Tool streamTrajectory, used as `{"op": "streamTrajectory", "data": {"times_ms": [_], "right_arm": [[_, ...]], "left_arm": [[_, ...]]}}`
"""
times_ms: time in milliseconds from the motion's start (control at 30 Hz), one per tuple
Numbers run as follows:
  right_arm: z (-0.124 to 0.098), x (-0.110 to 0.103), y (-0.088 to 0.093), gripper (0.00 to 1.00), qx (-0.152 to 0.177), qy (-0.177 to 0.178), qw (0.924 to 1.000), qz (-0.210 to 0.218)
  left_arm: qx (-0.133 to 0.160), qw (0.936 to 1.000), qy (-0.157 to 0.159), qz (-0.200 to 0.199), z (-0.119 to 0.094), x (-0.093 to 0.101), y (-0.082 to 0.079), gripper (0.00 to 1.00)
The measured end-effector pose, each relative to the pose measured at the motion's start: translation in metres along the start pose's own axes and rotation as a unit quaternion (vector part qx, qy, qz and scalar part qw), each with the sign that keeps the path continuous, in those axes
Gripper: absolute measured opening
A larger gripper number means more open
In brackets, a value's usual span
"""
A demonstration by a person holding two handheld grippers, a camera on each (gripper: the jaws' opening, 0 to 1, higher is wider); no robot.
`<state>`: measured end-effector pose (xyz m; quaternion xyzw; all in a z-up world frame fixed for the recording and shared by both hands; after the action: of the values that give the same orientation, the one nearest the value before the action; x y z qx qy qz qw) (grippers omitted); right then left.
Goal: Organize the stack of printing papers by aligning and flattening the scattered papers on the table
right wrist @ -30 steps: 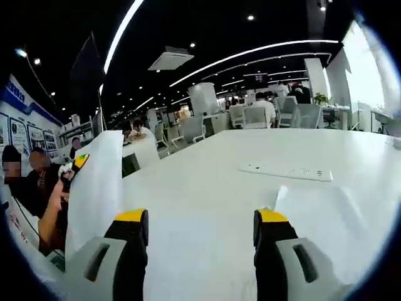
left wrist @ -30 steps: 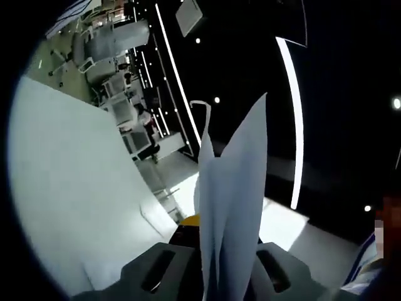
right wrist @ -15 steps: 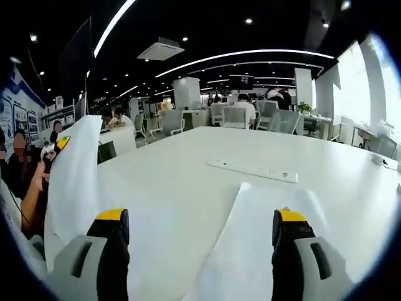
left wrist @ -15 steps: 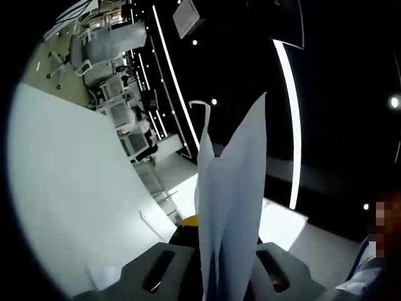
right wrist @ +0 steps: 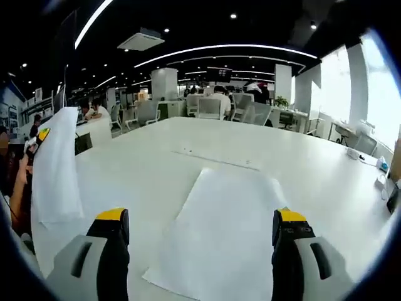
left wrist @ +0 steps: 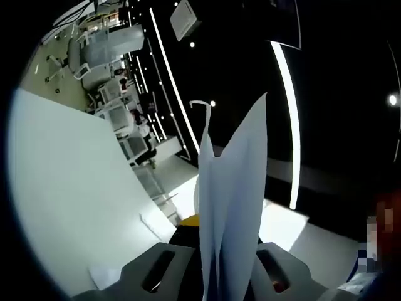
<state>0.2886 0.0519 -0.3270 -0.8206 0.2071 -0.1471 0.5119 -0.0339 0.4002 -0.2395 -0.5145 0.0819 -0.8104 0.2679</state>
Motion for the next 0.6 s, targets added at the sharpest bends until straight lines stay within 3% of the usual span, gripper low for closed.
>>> {"op": "streamTrajectory", "data": {"times_ms": [100, 333, 433, 600], "right_arm": [[-0.006, 0.005, 0.003, 0.90, -0.003, 0.003, 0.9998, 0.018], [-0.014, 0.014, 0.011, 0.90, -0.028, 0.013, 0.9994, 0.016], [-0.015, 0.016, 0.010, 0.90, -0.021, 0.005, 0.9991, 0.037], [-0.015, 0.023, 0.018, 0.90, -0.043, 0.021, 0.9987, 0.019]], "left_arm": [[0.000, 1.0000, 0.003, -0.003, 0.003, 0.001, 0.001, 0.06], [-0.001, 1.0000, 0.008, -0.002, 0.006, 0.002, 0.006, 0.06], [-0.003, 1.0000, 0.005, -0.001, 0.006, 0.001, 0.007, 0.06], [-0.003, 1.0000, 0.006, 0.003, 0.007, 0.001, 0.006, 0.06]]}}
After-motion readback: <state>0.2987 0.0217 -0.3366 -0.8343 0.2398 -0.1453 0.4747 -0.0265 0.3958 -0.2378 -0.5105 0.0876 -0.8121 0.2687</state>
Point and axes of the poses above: the point that each gripper's makers call its tool centre point, and the gripper's own axes: z roughly forward along the fingers, x roughly to its right, y roughly out of its underside, the point moved 1 cm from there along -z, roughly backward along the fingers, and after that the axes turned 3 degrees about -z, right-handed, at the moved point
